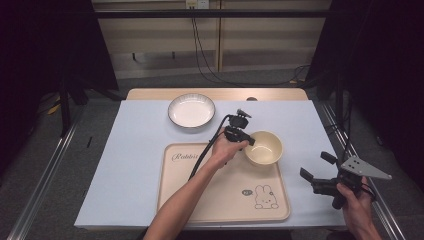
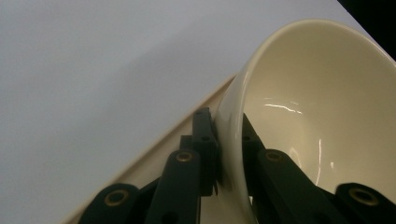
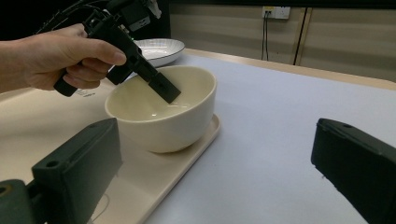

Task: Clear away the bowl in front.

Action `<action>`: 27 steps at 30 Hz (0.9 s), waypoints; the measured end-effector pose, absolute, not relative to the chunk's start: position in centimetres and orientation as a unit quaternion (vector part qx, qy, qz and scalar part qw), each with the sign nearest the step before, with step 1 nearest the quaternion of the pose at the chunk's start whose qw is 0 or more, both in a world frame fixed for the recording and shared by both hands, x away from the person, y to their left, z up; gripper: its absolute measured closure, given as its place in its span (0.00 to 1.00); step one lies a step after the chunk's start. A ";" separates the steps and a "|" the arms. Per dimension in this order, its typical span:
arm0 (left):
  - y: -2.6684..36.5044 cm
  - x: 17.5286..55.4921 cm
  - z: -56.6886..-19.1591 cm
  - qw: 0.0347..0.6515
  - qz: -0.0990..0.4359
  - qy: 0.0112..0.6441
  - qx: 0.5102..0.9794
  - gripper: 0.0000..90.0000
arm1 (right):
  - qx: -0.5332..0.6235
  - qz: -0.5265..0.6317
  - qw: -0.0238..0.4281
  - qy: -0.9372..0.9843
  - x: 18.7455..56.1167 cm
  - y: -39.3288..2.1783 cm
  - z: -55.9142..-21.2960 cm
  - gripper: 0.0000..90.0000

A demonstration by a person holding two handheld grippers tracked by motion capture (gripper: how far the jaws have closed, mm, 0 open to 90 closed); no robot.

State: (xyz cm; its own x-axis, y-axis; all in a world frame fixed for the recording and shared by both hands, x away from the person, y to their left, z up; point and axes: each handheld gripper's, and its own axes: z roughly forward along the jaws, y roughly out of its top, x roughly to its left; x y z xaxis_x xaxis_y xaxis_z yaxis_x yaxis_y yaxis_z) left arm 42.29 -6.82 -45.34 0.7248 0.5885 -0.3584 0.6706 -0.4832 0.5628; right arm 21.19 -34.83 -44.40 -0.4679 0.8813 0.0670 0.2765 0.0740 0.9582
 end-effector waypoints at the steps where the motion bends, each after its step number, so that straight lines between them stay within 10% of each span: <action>1: -6.8 42.3 -45.3 0.353 -0.059 0.370 0.857 0.93 | 0.429 0.528 0.286 0.675 21.2 -34.8 -44.4 0.02; 27: -6.8 42.1 -45.5 0.378 -0.045 0.375 0.845 0.90 | 0.423 0.530 0.286 0.677 21.2 -34.8 -44.3 0.02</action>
